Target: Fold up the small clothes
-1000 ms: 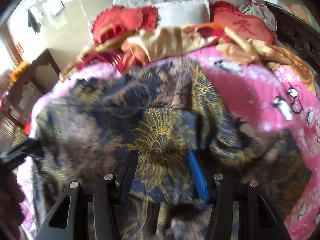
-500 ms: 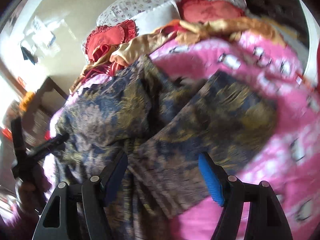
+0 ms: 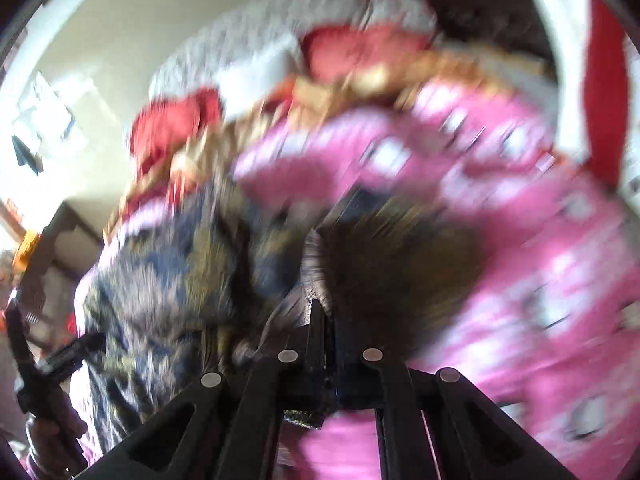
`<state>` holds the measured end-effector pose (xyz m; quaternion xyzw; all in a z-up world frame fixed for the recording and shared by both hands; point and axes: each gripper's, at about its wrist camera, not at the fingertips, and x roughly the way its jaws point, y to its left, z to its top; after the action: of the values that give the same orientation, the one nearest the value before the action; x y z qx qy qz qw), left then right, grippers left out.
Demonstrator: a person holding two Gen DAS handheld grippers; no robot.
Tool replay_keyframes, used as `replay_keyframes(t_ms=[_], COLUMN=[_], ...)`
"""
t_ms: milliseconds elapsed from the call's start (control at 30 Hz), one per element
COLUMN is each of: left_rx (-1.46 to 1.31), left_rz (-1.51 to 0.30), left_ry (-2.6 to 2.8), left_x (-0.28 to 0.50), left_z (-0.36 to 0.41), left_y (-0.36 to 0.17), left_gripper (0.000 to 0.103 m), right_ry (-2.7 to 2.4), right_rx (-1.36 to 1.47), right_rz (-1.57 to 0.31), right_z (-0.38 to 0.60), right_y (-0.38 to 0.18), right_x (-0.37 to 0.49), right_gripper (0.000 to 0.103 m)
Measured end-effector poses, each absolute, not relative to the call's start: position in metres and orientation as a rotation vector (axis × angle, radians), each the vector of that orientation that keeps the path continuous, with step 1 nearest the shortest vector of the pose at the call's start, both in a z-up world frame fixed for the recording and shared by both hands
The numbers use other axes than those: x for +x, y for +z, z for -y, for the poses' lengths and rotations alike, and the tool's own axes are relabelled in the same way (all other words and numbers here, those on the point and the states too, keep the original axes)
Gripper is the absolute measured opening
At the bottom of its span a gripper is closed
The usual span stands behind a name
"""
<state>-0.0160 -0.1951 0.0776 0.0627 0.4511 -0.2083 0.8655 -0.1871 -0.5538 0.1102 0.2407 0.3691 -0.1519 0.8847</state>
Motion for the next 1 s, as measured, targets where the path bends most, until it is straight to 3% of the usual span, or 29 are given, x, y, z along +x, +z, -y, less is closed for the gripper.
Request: replay_keyframes(t_ms=[367,567,767,1000], left_rx=[0.071,0.030,-0.032,-0.057], left_rz=[-0.903,-0.846,-0.807,-0.827], left_ry=[-0.434,-0.401,-0.341,-0.264], left_x=[-0.013,-0.010,-0.009,-0.006], left_z=[0.172,0.139,0.086,0.031], left_y=[0.102,0.124,0.137,0.127], left_gripper=[0.068,0.068,0.068,0.068], right_ry=[-0.021,0.253,0.522,0.816], right_rx=[0.528,0.309,0.124,0.078], right_rz=[-0.450,-0.478,-0.690,-1.050], right_z=[0.561,0.480,0.368,0.241], right_y=[0.270,0.311,0.284,0.163], right_x=[-0.213,-0.155,-0.052,0.060], right_gripper=[0.003,0.003,0.003,0.003])
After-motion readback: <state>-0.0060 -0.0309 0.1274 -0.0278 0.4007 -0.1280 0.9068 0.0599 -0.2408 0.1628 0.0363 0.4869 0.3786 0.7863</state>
